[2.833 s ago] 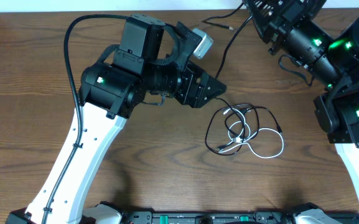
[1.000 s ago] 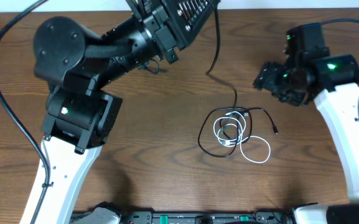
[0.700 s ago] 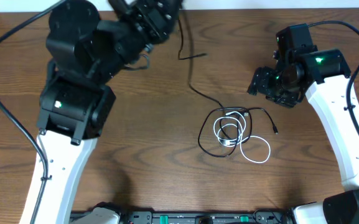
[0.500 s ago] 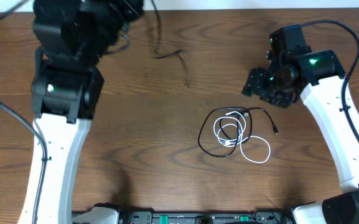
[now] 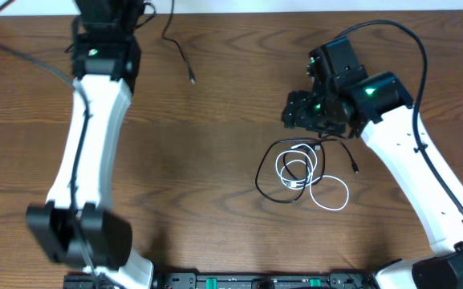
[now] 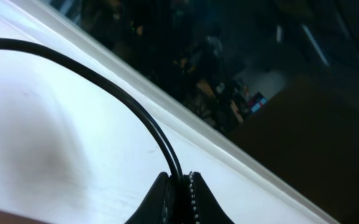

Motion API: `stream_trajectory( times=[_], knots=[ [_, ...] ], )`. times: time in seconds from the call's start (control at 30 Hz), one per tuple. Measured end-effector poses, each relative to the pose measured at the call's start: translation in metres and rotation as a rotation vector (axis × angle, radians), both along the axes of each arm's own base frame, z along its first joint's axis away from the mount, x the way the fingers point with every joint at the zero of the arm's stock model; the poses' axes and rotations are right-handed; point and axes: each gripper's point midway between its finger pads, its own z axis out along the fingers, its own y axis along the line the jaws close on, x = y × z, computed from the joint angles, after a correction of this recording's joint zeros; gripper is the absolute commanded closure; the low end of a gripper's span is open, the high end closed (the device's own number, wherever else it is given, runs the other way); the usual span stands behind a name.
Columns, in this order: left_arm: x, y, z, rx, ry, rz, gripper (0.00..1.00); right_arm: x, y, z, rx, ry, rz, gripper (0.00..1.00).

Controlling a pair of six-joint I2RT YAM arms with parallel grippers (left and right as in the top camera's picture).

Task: Untangle cables

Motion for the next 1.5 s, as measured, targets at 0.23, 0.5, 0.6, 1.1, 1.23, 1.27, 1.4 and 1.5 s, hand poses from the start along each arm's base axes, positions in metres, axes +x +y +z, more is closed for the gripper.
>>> stream_trajectory(
  times=[0.23,0.5,0.6,1.1,1.23,1.27,1.4,1.5],
  knots=[
    [0.046,-0.028,-0.094,0.014,0.138,-0.081,0.93,0.0,0.006,0.0,-0.033,-0.029,0.017,0.31],
    [0.074,0.035,-0.182,0.203,0.287,0.091,0.93,0.0,0.003,-0.009,-0.069,-0.033,0.01,0.3],
    [0.079,0.107,-0.209,0.342,0.343,0.275,0.92,0.0,0.002,-0.02,-0.074,-0.029,0.009,0.29],
    [-0.041,0.386,-0.297,0.708,0.888,0.762,0.01,-0.01,-0.002,-0.07,-0.073,0.046,-0.063,0.22],
    [-0.045,0.372,-0.307,0.728,0.949,0.712,0.01,-0.012,0.0,-0.07,-0.059,0.058,-0.062,0.11],
    [-0.044,0.364,-0.309,0.733,0.958,0.685,0.01,-0.013,0.0,-0.071,-0.059,0.063,-0.061,0.01],
    [-0.031,0.318,-0.3,0.739,0.932,0.543,0.01,-0.015,-0.004,-0.072,-0.077,0.073,-0.069,0.01],
    [-0.023,0.269,-0.273,0.723,0.865,0.411,0.01,-0.019,-0.008,-0.074,-0.097,0.087,-0.074,0.01]
  ],
)
